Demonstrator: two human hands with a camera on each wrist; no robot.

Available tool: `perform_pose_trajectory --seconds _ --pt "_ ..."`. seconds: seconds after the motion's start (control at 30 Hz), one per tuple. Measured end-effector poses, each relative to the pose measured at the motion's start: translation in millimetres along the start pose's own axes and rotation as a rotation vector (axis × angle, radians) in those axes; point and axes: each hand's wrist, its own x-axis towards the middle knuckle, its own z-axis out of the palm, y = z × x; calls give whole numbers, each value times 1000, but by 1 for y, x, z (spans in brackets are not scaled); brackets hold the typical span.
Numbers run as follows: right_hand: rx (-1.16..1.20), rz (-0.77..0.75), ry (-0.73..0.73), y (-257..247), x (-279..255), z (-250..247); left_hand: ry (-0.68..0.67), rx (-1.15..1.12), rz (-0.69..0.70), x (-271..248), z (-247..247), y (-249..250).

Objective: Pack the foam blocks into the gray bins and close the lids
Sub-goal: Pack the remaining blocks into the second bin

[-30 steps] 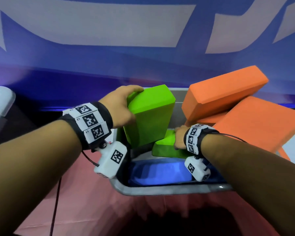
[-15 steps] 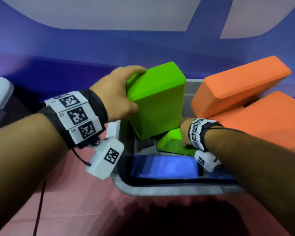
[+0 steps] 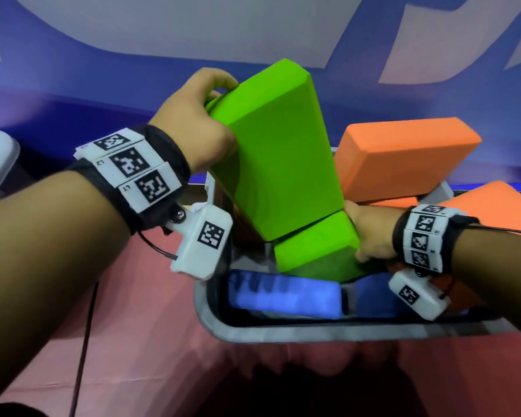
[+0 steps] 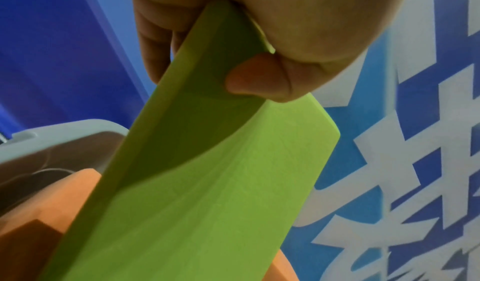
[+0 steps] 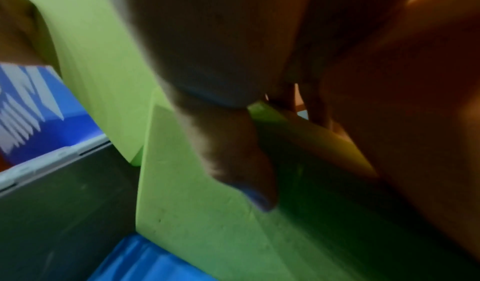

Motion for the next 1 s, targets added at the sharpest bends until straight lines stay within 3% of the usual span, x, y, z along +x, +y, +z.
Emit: perform_pose_trajectory --seconds 0.17,0.27,0.47,0.6,0.73,0.83,0.9,1.0 --pt "279 18 186 30 -19 -7 -31 117 37 -2 6 -6" --pt "351 -10 153 40 -23 -5 -132 143 20 -1 23 -14" --pt "602 -120 195 21 -22 4 -369 486 18 -12 75 -43" --pt "629 -144 266 4 -13 5 -380 667 -60 -12 83 -52" --pt "789 -165 235 -2 -6 8 -345 609 -103 -8 74 -51" --pt "985 -196 239 1 -7 3 -231 516 -264 -2 62 -49" --pt "972 -241 271 3 -7 -7 -198 427 -378 2 53 -51" --pt "861 -250 209 -9 1 1 -247 240 -430 -1 48 -49"
